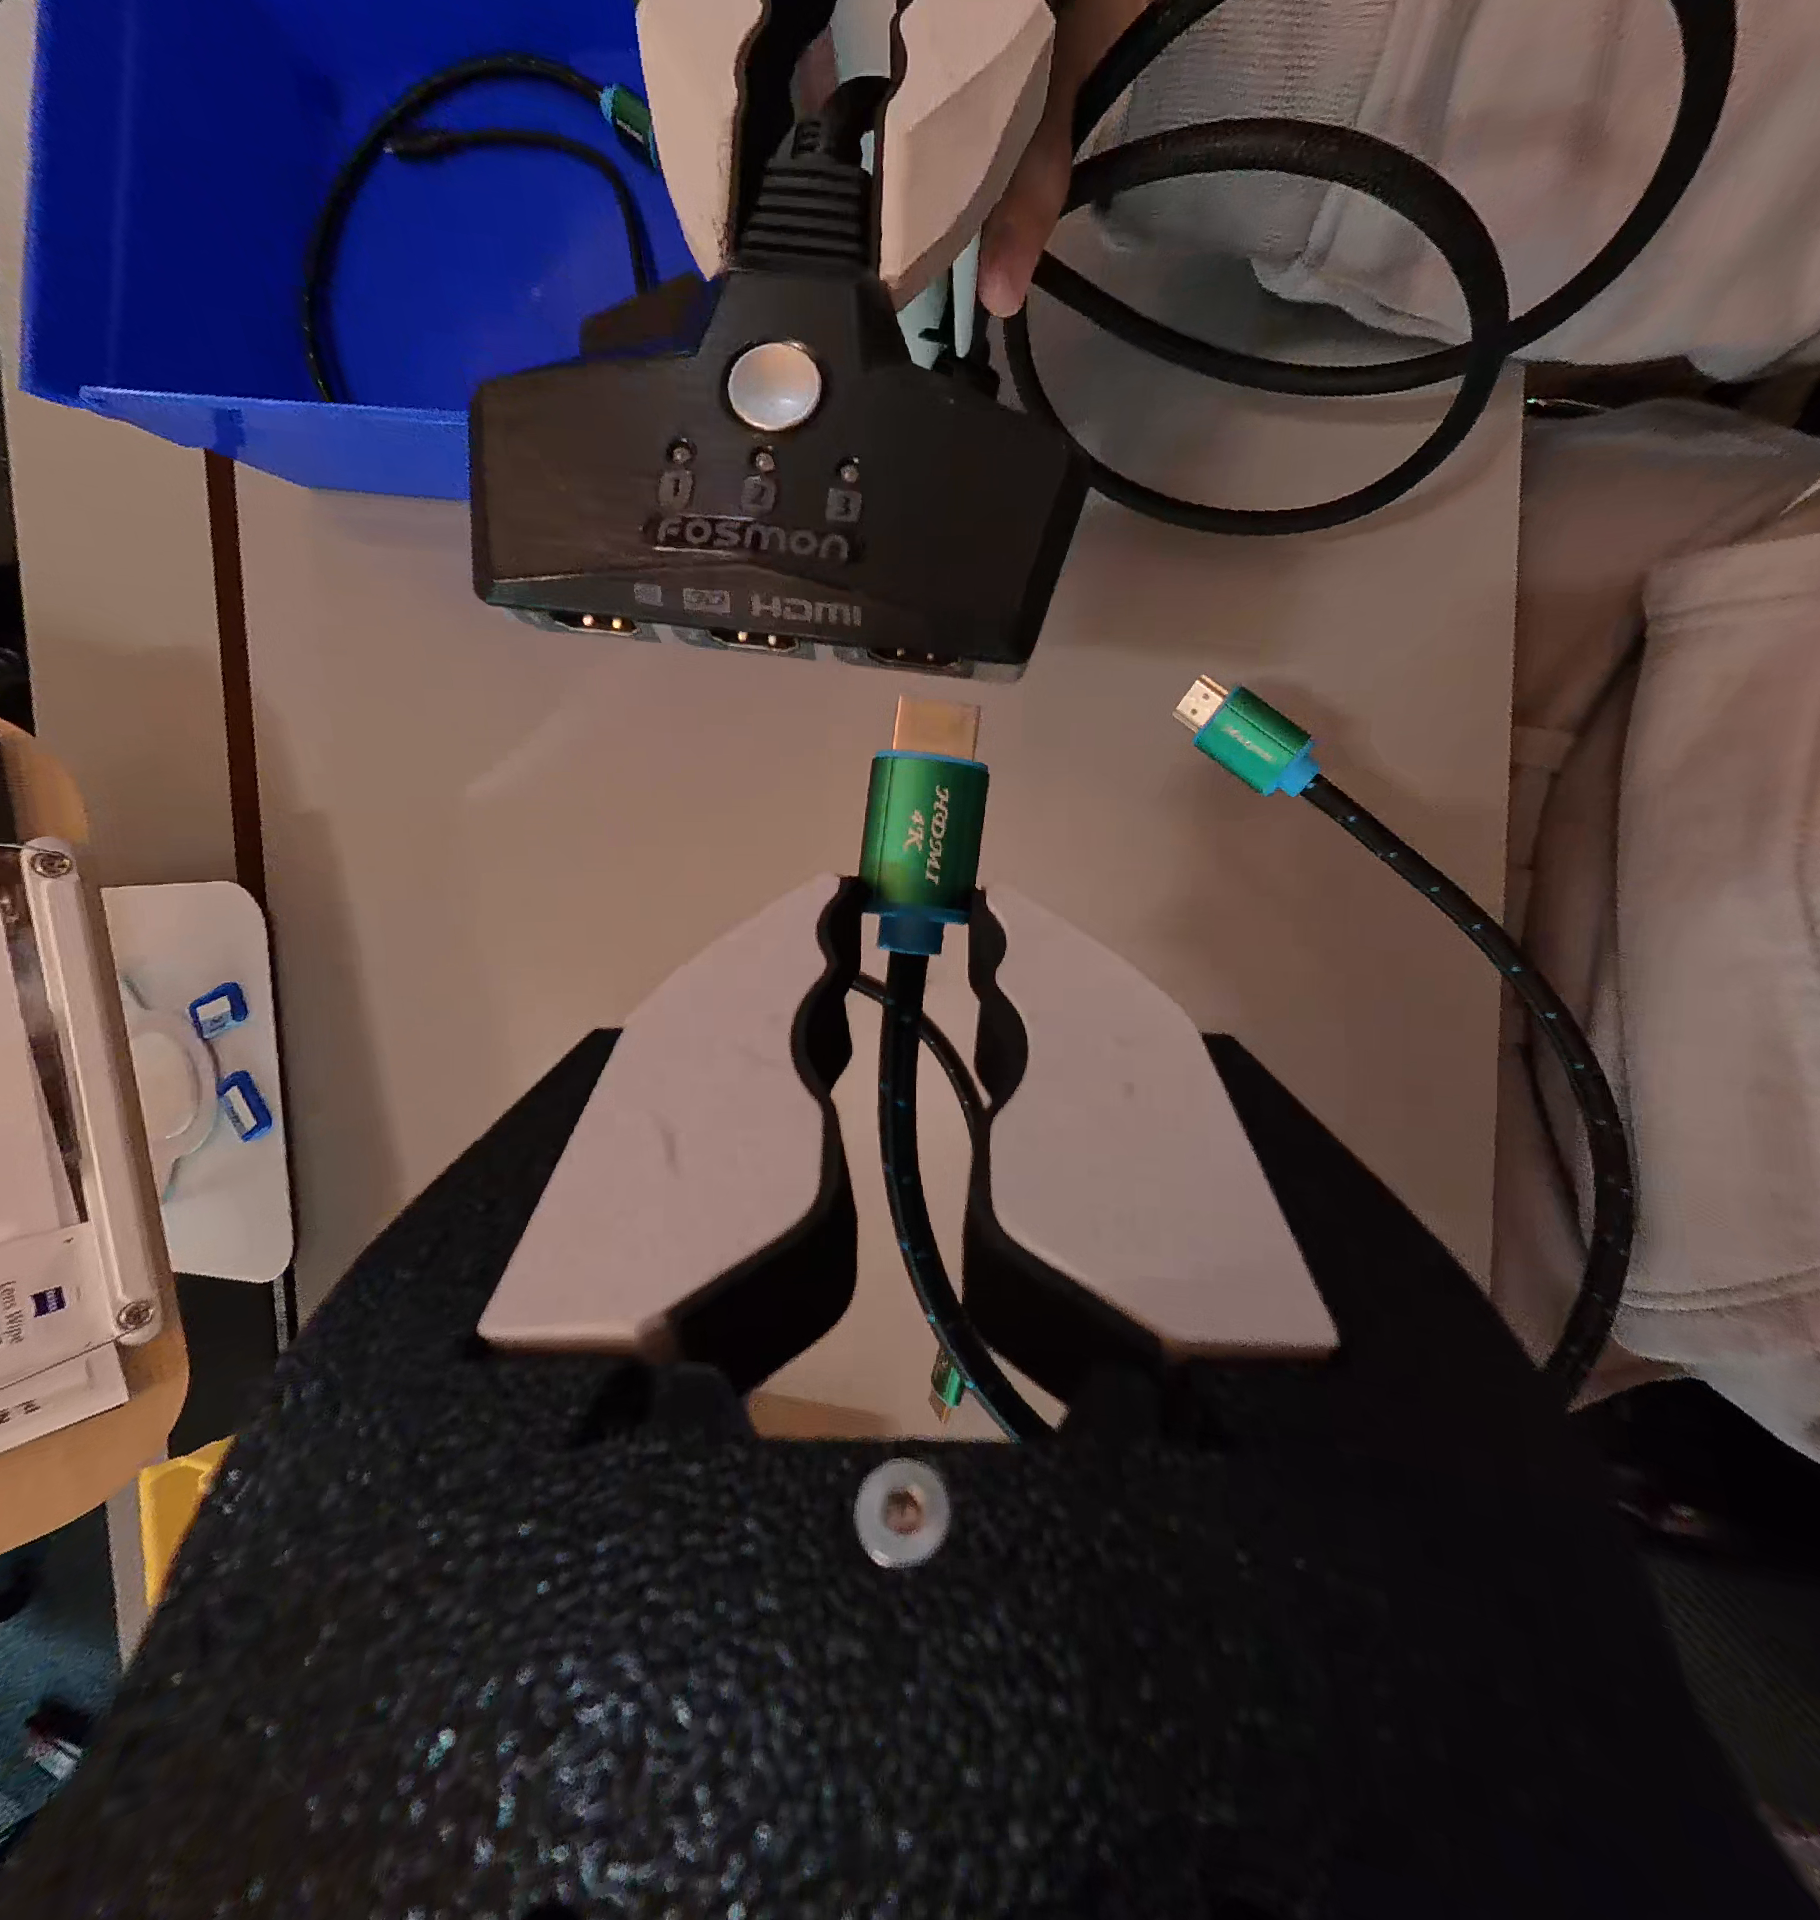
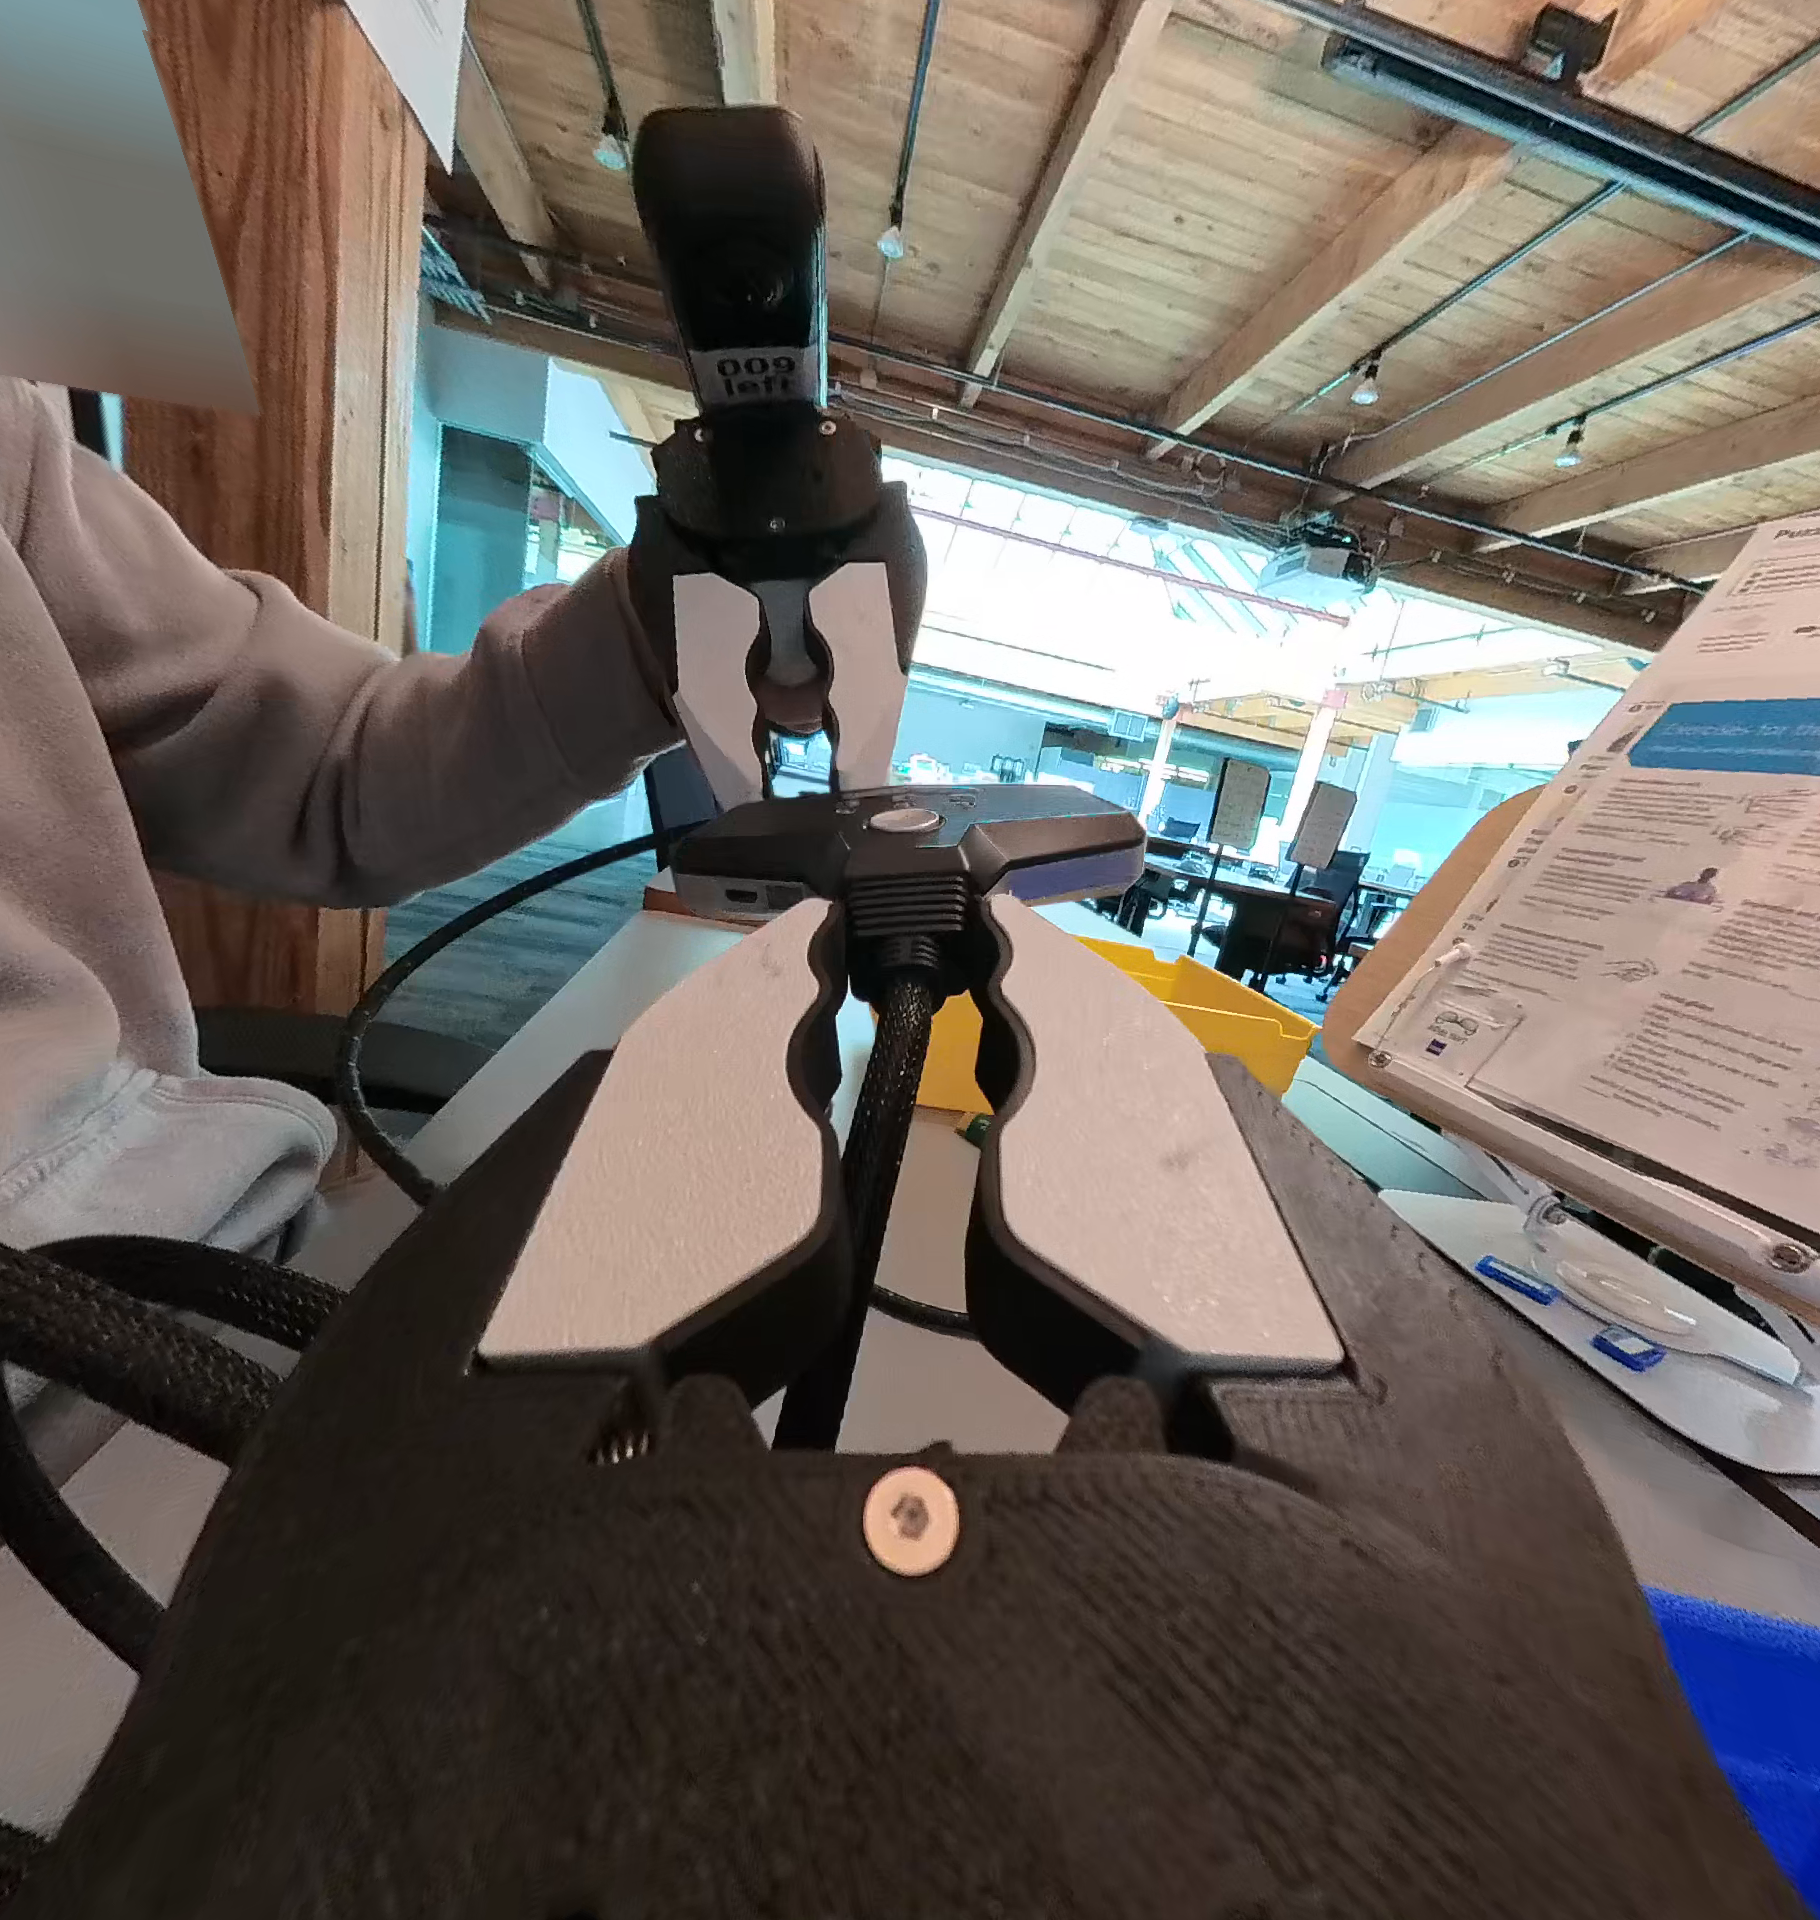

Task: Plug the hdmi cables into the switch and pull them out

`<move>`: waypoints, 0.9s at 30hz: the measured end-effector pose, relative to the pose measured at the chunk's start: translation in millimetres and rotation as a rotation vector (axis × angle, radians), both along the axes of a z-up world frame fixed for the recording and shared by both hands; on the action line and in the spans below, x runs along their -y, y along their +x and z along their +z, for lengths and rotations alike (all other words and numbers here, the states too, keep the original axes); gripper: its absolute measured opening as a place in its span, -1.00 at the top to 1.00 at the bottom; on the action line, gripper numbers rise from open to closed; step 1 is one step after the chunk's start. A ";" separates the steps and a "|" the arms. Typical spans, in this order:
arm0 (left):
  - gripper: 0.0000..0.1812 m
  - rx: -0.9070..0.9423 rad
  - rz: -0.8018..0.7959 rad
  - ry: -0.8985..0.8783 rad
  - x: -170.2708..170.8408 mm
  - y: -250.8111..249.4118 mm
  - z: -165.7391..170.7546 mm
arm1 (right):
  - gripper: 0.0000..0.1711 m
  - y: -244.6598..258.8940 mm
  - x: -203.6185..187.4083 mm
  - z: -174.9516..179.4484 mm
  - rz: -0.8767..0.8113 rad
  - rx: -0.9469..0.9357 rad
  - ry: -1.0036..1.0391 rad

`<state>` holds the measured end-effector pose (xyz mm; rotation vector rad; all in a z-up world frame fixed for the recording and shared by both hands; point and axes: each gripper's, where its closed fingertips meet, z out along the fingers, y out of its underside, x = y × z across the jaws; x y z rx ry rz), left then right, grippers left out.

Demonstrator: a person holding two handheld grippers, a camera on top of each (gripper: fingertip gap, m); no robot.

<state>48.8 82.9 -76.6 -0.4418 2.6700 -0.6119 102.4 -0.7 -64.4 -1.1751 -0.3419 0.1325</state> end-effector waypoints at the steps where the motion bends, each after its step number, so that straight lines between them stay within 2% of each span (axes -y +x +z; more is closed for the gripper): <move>1: 0.79 -0.008 -0.001 0.001 0.2 -0.7 -0.8 | 0.74 -1.2 -1.1 -0.5 0.004 0.003 -0.005; 12: 0.79 -0.031 0.026 0.093 -8.1 -1.3 -8.9 | 0.74 -8.2 -10.7 -3.6 -0.019 0.067 -0.072; 20: 0.79 -0.021 0.080 0.235 -19.2 3.4 -20.1 | 0.74 -8.1 -17.2 -11.6 -0.136 0.215 -0.192; 24: 0.79 -0.032 0.081 0.171 -17.6 6.0 -24.8 | 0.74 -7.3 -12.9 -7.6 -0.171 0.252 -0.192; 27: 0.79 -0.056 0.059 0.088 -18.4 11.5 -51.9 | 0.74 -6.6 3.0 6.1 -0.153 0.218 -0.116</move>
